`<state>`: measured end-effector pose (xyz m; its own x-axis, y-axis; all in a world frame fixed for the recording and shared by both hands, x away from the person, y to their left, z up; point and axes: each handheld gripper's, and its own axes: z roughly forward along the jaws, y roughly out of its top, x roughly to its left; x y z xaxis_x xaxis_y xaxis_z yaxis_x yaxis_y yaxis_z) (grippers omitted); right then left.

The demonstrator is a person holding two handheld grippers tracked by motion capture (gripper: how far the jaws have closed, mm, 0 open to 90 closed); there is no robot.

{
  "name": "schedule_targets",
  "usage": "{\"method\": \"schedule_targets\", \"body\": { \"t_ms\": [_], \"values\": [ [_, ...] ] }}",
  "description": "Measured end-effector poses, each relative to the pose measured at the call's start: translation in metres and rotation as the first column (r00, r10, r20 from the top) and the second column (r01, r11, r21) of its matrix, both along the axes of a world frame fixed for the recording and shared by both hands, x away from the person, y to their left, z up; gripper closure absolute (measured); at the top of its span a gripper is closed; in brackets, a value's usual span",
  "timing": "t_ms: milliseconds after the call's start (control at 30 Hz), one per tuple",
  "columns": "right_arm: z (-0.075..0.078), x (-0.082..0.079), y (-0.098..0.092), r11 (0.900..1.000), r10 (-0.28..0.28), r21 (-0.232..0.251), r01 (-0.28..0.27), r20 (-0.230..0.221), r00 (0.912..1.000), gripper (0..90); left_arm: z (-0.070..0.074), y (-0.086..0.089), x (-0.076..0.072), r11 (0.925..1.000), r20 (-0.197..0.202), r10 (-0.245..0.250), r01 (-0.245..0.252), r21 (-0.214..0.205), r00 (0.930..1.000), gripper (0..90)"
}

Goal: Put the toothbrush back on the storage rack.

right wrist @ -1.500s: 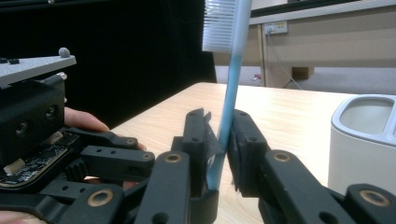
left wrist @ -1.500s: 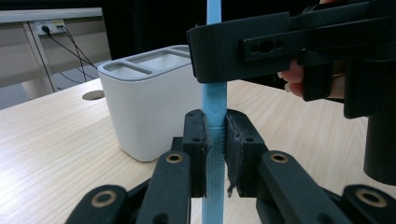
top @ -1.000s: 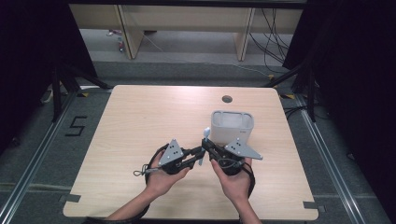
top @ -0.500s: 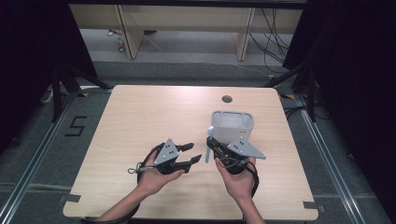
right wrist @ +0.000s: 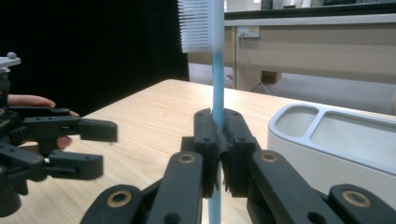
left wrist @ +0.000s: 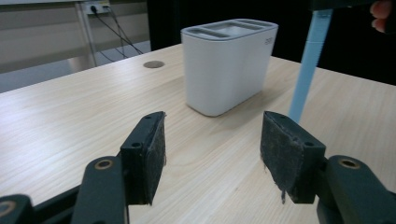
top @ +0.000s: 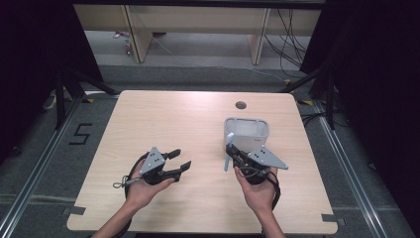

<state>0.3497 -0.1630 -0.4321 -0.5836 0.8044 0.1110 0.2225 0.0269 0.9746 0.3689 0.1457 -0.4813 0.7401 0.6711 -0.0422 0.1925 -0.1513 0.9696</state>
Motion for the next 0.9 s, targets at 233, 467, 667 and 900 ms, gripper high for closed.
{"method": "schedule_targets", "body": {
  "t_ms": [233,467,667,900],
  "values": [
    [-0.001,0.000,-0.003,1.0000,0.001,0.001,-0.001,-0.006,1.0000,85.9,-0.008,0.019,-0.002,0.9981,-0.002,0.050,-0.050,-0.035,0.9988,39.9],
    [0.000,0.001,-0.005,1.0000,-0.003,0.002,0.003,0.009,1.0000,85.8,-0.022,0.034,-0.006,0.9914,-0.001,0.122,-0.122,-0.047,0.9925,40.3],
    [0.000,0.002,-0.006,1.0000,-0.004,-0.002,0.004,0.009,1.0000,85.8,-0.029,0.040,-0.007,0.9862,0.018,0.155,-0.153,-0.063,0.9878,39.7],
    [0.002,0.001,-0.011,0.9996,-0.026,0.005,0.026,0.012,0.9996,85.9,-0.037,0.041,-0.007,0.9851,0.030,0.157,-0.154,-0.076,0.9872,38.1]
  ]
}}
